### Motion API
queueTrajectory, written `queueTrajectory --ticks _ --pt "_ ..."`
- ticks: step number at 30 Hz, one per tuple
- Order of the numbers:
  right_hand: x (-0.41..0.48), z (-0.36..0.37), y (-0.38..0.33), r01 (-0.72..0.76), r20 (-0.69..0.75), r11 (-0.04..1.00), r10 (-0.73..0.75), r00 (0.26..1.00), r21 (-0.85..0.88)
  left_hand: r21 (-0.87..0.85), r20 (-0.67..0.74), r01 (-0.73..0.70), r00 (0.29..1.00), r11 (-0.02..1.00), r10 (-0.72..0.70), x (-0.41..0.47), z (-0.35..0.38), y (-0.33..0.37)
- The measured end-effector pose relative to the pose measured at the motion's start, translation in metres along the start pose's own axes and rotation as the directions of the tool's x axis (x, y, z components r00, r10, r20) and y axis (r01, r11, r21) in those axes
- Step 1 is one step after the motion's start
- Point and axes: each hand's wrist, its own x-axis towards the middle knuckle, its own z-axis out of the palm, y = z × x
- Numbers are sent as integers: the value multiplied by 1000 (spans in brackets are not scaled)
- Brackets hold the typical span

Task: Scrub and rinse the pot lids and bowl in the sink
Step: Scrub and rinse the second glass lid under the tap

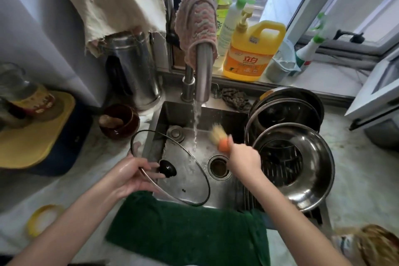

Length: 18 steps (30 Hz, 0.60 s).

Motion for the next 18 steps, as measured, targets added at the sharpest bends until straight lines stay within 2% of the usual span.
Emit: queueTrajectory --ticks 1,3,4,6,10,13,18 --pt "4 4 0 -9 105 999 12 994 -31 3 2 -4 1000 1000 4 -2 0 1" --pt "12 6 4 -59 146 993 44 988 100 53 -5 -17 1000 998 17 -7 3 4" --pt "14 4 7 -96 91 970 78 993 225 76 -14 -17 1000 997 18 -10 3 3" --pt "36 -12 7 -77 -64 899 115 991 431 91 -41 -18 999 996 22 -10 5 6" --pt "83 -42 -7 21 -101 655 84 991 755 88 -82 -10 996 996 17 -9 13 7" --pt "114 -59 -20 137 -189 580 31 981 803 48 -78 -33 996 998 37 -12 19 11" --pt "142 -64 -25 150 -188 551 13 982 821 1 -87 -35 996 999 35 -21 19 9"
